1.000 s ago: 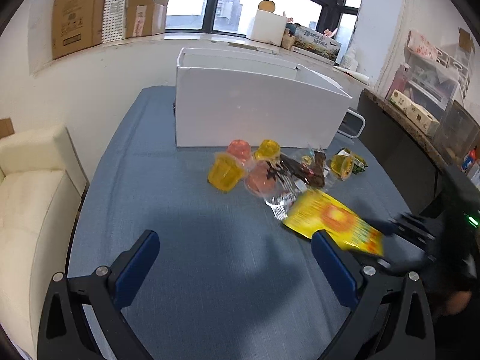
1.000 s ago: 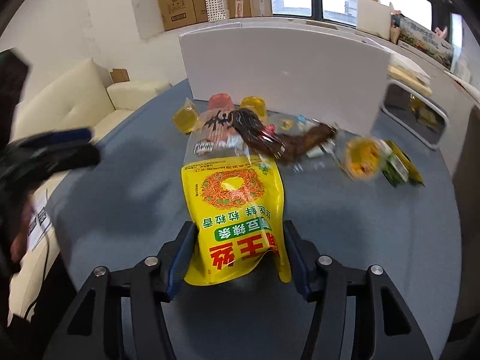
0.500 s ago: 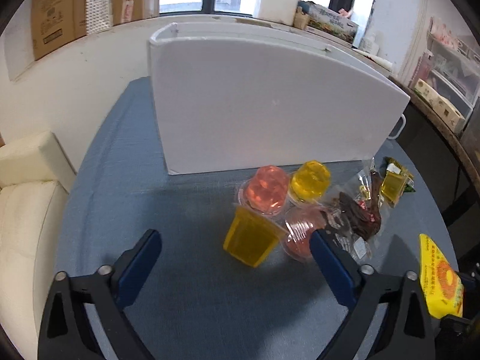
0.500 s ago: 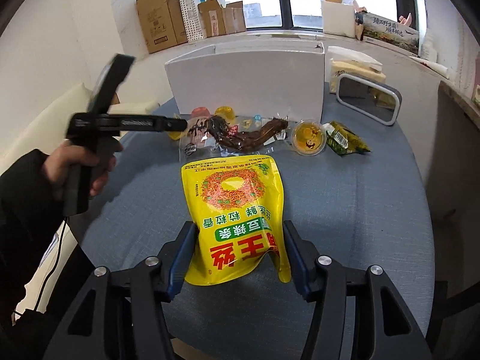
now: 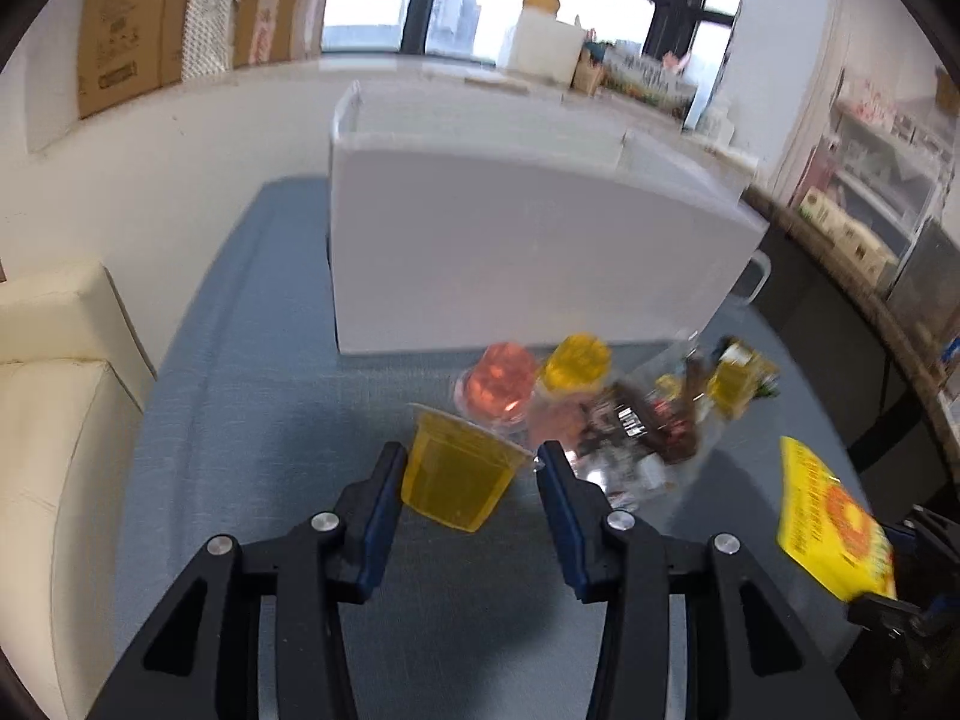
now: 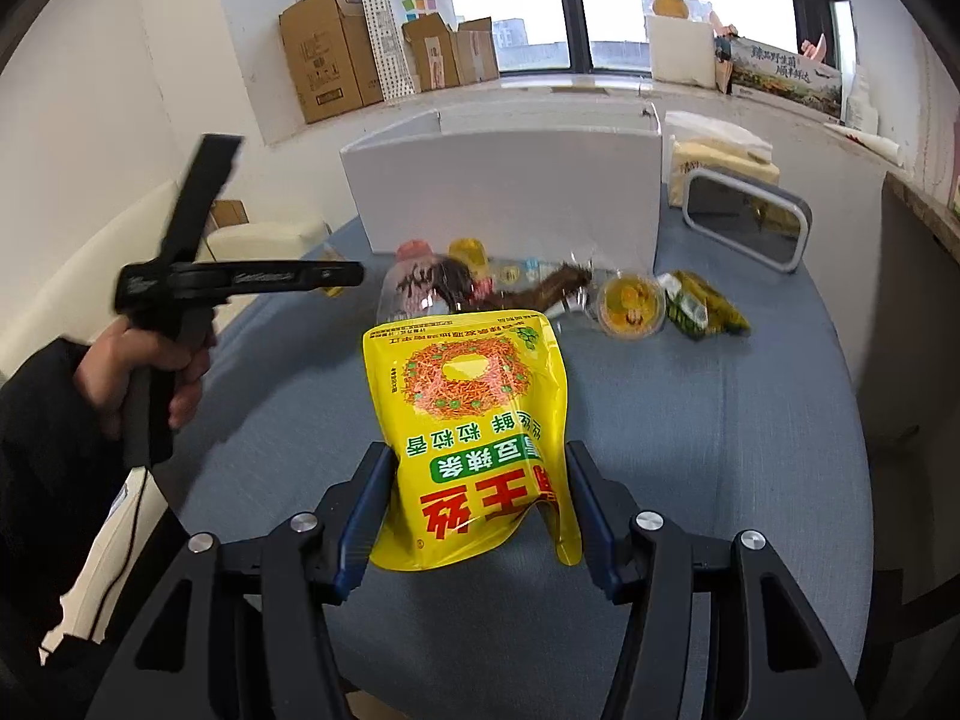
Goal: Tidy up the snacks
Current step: 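Grasp the yellow square jelly cup with the left tool, then drop the yellow pouch into the white box with the right tool while the left drops its cup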
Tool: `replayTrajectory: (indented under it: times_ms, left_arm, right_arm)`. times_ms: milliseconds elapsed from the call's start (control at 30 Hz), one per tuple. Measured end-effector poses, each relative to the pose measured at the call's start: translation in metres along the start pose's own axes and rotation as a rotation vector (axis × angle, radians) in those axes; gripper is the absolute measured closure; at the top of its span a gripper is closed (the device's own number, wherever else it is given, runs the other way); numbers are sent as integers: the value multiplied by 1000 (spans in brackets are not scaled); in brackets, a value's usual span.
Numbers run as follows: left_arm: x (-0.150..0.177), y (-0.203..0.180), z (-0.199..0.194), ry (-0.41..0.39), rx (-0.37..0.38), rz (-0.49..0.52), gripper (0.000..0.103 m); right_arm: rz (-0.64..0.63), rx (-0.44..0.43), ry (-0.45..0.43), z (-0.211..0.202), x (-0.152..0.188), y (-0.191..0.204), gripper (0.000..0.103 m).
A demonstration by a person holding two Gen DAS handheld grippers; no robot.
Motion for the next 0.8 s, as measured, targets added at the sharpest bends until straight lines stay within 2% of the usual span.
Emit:
replayTrajectory:
  times_ms: [100,233,433,633,800]
  left_arm:
    - [-8,-10,-28,-64,9,12,54]
    - [-38,-18,-56,-132,16,23,54]
    - [-91,-37,-76,-212,16,84,54]
    - [-130,-44,-49,-201,1,119,54]
    - [-158,-34,-10,-178,-29,99,54]
  right_arm:
    - [-4,-4,-30,0,-18,1,42]
    - [-13,4,-86,-2,-51,4,42]
    - [-25,33,-194,1,-127,3,42]
    - [36,55,-220,26,-179,-14,41]
    - [70,98,-185,58,-205,-34,41]
Point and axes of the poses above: each gripper's, at about its wrist camera, not at the fingertips, and z roughly the way its jaws point, y to its left, x to its underside, the point moved 1 cm from there along z, roughly the way its jaws point, and after that the axes turned 3 degrees about x, right-handed, at the moved point
